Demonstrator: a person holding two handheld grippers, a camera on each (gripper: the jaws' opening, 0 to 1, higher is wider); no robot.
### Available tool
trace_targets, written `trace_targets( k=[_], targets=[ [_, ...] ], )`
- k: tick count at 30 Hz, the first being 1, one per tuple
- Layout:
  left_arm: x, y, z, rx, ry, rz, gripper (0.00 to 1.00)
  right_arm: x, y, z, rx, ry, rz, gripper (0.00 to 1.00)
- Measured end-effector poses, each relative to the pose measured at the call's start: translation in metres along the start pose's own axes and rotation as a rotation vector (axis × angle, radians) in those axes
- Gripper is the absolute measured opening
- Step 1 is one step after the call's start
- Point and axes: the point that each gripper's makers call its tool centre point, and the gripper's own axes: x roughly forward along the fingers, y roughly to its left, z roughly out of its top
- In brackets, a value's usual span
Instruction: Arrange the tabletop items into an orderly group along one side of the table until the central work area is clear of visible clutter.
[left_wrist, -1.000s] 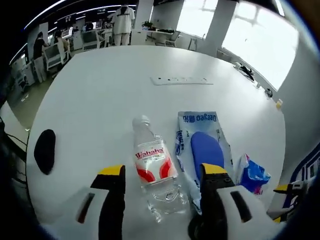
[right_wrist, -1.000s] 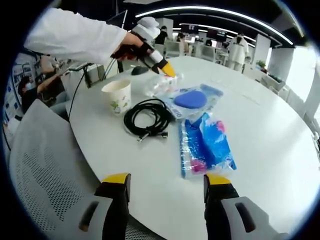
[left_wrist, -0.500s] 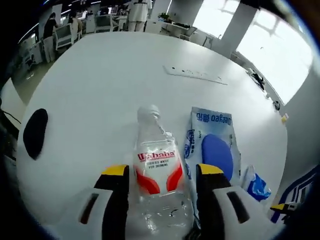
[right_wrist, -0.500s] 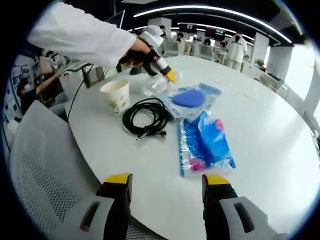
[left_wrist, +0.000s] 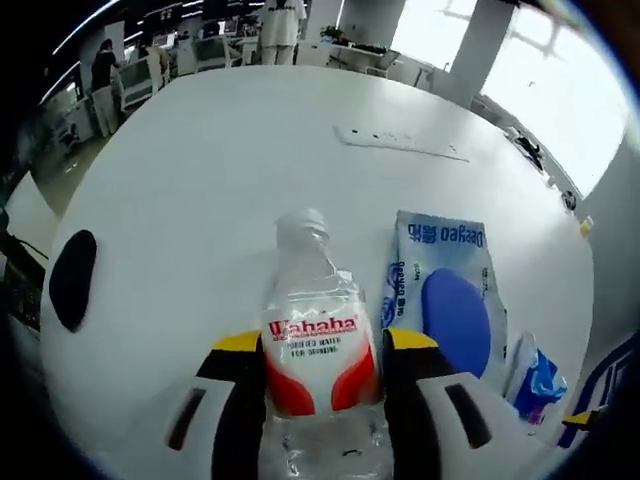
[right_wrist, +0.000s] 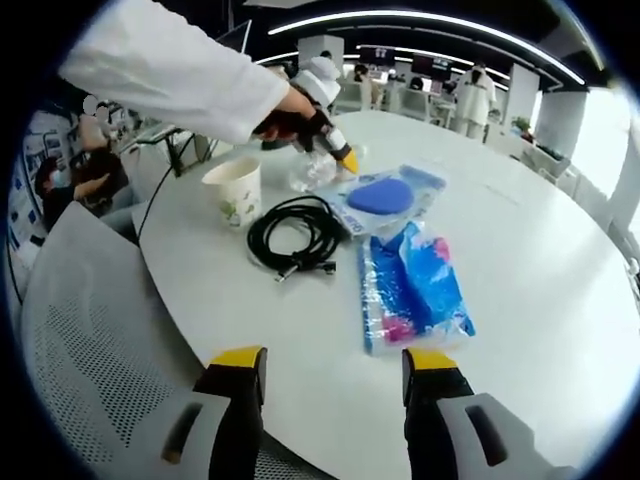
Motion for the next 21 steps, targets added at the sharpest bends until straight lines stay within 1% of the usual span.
trace_targets(
  k=[8,9,10,11,14,15,16,17,18,19,21],
  targets=[
    [-0.003,0.003,0.000,-0.032,0.008,0.016,0.43,0.000,-0.001,0.001,-0.006,-0.001,-0.003,0.54],
    [-0.003,0.002,0.000,-0.021,0.008,0.019,0.43,0.000,0.000,0.001,-0.006,-0.003,-0.003,0.54],
    [-0.004,0.002,-0.001,0.015,0.024,0.022,0.43,0.000,0.000,0.001,-0.005,-0.003,-0.002,0.54],
    [-0.004,0.002,-0.002,0.032,0.034,0.024,0.43,0.000,-0.001,0.001,-0.005,-0.004,-0.003,0.54],
    [-0.006,0.003,-0.001,0.004,0.025,0.020,0.41,-0.001,-0.002,0.002,-0.006,-0.007,-0.009,0.53],
    [-0.007,0.003,-0.002,0.004,0.031,0.021,0.40,-0.001,-0.002,0.002,-0.007,-0.008,-0.009,0.53],
    [-0.009,0.003,-0.004,0.024,0.041,0.026,0.40,-0.001,-0.002,0.002,-0.010,-0.009,-0.011,0.53],
    [-0.011,0.004,-0.006,0.084,0.052,0.035,0.40,-0.001,-0.002,0.002,-0.011,-0.009,-0.011,0.53],
    [-0.014,0.003,-0.006,0.147,0.049,0.039,0.39,-0.001,-0.002,0.002,-0.011,-0.009,-0.011,0.53],
    [-0.017,0.001,-0.006,0.162,0.041,0.040,0.39,-0.001,-0.002,0.002,-0.009,-0.009,-0.011,0.53],
    [-0.027,-0.001,-0.004,0.130,0.009,0.031,0.38,-0.001,-0.003,0.003,-0.008,-0.011,-0.014,0.53]
  ],
)
